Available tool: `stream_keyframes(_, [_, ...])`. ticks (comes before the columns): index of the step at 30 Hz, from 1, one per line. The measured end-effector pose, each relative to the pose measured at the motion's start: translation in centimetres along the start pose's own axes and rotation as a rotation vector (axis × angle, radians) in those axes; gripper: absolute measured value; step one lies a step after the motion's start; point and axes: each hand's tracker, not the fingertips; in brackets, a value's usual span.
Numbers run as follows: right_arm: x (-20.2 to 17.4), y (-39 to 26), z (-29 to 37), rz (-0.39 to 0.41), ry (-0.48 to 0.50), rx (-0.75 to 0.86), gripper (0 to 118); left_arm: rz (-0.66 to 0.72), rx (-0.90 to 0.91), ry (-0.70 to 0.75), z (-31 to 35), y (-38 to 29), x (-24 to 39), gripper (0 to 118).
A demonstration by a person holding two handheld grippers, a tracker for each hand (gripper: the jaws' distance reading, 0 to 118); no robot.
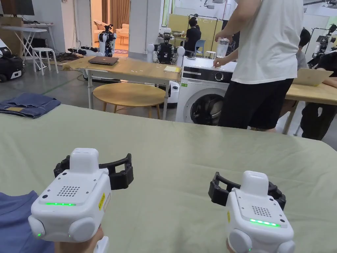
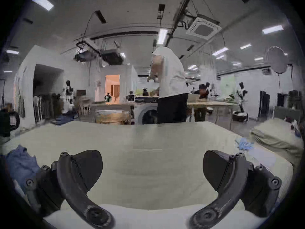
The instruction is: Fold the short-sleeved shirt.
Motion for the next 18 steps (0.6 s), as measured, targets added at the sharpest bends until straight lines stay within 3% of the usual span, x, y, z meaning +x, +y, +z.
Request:
stream_keyframes(8, [-1.0, 0.2, 0.5, 0.083, 0.003, 0.021, 118, -0.096, -0.027, 0.034, -0.3, -0.2, 0.6, 117])
stream_keyframes(10, [-1.0, 0.2, 0.6, 0.075, 0.014, 0.02, 98, -0.151, -0.024, 0.051, 0.0, -0.2, 0.9, 91])
stream_keyframes(11, [-1.0, 0.3, 0.7, 0.073, 0.019, 0.021, 81, -0.183, -0.021, 0.064, 0.2, -0.2, 1.1, 67])
stream_keyframes(12, [-1.0, 0.3, 0.7, 0.07, 0.018, 0.021, 53, -0.217, -0.027, 0.082, 0.2, -0.2, 1.3, 32])
stream_keyframes(13, [-1.2, 0.3, 0.7, 0.066, 0.014, 0.017, 28, -0.241, -0.04, 0.103, 0.1, -0.3, 1.4, 13])
stream_keyframes(14, [-1.2, 0.4, 0.6, 0.054, 0.018, 0.008, 6, -0.244, -0.053, 0.109, -0.1, -0.4, 1.3, 7])
stream_keyframes(18, [-1.2, 0.4, 0.6, 0.026, -0.017, 0.012, 0, -0.141, -0.082, 0.079, -0.2, -0.3, 0.4, 0])
